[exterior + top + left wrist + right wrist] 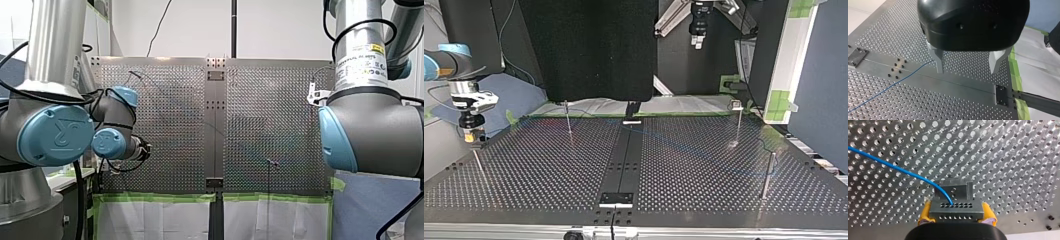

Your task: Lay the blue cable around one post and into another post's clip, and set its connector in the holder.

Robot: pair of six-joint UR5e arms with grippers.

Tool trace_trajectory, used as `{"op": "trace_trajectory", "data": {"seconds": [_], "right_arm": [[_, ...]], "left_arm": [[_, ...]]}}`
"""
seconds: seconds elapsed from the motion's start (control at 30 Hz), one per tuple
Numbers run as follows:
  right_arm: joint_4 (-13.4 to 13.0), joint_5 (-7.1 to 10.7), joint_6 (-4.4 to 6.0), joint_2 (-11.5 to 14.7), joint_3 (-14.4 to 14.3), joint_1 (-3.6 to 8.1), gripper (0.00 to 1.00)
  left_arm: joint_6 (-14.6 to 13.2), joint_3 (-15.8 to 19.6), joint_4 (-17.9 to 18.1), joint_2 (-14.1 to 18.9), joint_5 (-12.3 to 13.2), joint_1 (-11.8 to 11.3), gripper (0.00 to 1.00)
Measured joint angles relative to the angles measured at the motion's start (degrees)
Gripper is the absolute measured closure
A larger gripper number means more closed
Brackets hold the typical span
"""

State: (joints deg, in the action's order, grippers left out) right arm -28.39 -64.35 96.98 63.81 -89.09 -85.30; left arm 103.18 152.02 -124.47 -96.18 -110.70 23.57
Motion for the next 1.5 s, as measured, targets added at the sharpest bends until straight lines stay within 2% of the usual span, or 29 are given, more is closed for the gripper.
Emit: {"op": "trace_trajectory", "data": {"seconds": [0.23,0.47,0.7,0.93,1.27,1.5], "right_arm": [[0.97,0.42,-0.41,-1.64,1.05,0.00,1.00],[1.84,1.19,-0.80,-1.94,2.23,0.09,1.00],[3.03,3.27,-2.59,-1.95,3.16,0.41,1.00],[2.68,4.27,-3.66,-1.94,3.24,0.76,1.00],[2.21,5.21,-3.71,-1.94,3.66,1.50,1.00],[2.30,6.11,-2.76,-1.98,3.69,1.65,1.00]], "left_arm": [[0.00,0.01,-0.05,0.00,0.00,0.00,0.12],[0.00,0.01,0.00,0.00,0.00,0.00,0.12],[0.00,0.01,-0.03,0.00,-0.08,0.01,0.12],[0.00,-0.06,0.01,-0.01,-0.05,-0.01,0.12],[-0.05,-0.32,-0.31,0.00,0.00,-0.07,0.12],[-0.08,-0.41,-0.63,-0.01,0.00,-0.09,0.12]]}}
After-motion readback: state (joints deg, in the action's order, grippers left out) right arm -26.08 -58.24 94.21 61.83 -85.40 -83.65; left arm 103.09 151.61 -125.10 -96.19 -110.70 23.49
